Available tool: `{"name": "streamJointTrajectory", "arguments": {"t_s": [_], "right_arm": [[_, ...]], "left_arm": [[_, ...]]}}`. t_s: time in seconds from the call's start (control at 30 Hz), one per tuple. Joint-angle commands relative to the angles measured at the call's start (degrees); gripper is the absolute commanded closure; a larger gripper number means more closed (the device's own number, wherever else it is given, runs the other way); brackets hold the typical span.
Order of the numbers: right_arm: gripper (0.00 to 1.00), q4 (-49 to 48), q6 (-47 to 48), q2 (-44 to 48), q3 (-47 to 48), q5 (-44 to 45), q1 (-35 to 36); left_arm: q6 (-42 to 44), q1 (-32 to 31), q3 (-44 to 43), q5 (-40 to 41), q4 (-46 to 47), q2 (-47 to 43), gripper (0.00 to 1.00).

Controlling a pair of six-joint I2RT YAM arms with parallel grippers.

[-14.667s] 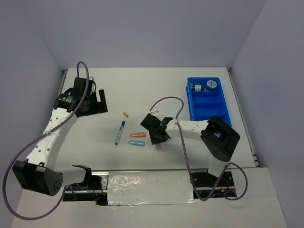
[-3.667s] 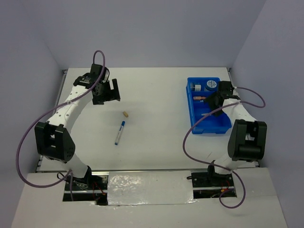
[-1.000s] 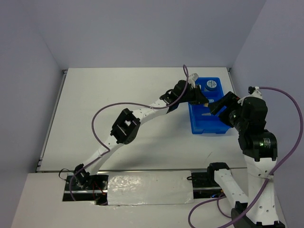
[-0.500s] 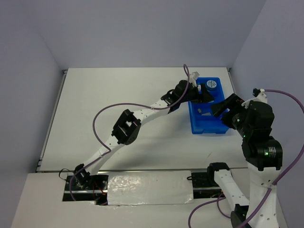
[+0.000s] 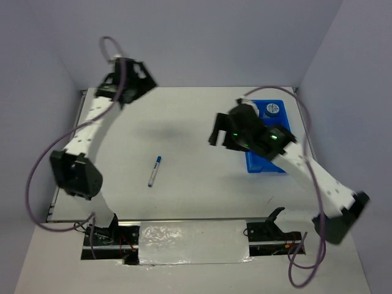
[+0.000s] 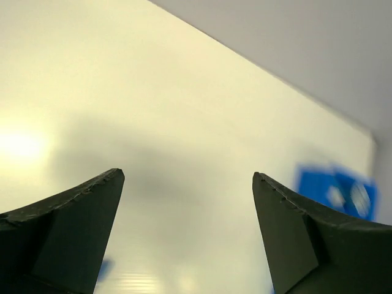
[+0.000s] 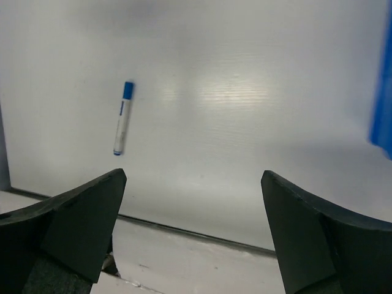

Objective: Sort the stationery into containers
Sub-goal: Pick up the pen from the center of the board.

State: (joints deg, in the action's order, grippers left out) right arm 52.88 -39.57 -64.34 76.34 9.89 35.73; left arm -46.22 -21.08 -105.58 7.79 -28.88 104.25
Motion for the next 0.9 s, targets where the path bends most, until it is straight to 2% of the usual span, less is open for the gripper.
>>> {"name": "streamJointTrajectory", "arguments": {"t_s": [0.0,0.03,0.1,0.17,0.23,0.33,0.47,0.53,0.63,0.87], "right_arm": [[0.0,-5.9,-8.8,-15.7,7.3,10.7,10.7],[0.0,-6.3,-9.6,-19.3,9.5,11.4,14.7],[0.0,-5.2,-13.2,-30.5,17.2,11.8,17.6],[0.0,-2.4,-18.0,-40.3,24.4,11.4,20.0],[0.0,-0.8,-19.7,-46.3,29.4,11.6,21.4],[0.01,3.7,-23.7,-59.1,41.7,11.3,22.9],[0.09,4.3,-27.8,-66.6,46.9,9.0,23.7],[0.13,5.1,-28.5,-70.1,48.5,8.5,23.9],[0.22,8.1,-29.8,-74.5,52.0,7.5,24.0],[0.37,12.6,-30.1,-80.9,53.3,2.7,25.8]], "left_arm": [[5.5,14.6,9.7,4.9,-16.1,-13.3,0.01],[7.3,17.3,14.6,2.4,-16.1,-15.7,0.01],[11.0,23.8,17.3,0.2,-20.4,-20.5,0.01],[11.1,25.2,20.5,1.3,-25.8,-23.7,0.01],[8.9,25.6,22.9,-0.6,-27.3,-29.6,0.01],[6.0,25.7,22.6,1.7,-28.9,-36.4,0.01],[6.0,23.1,18.6,5.2,-33.0,-37.6,0.01],[6.1,21.5,19.2,3.9,-32.1,-38.2,0.01],[5.7,20.0,18.7,-3.2,-31.5,-37.1,0.01],[6.6,16.2,15.1,-4.9,-31.2,-34.6,0.01]]}}
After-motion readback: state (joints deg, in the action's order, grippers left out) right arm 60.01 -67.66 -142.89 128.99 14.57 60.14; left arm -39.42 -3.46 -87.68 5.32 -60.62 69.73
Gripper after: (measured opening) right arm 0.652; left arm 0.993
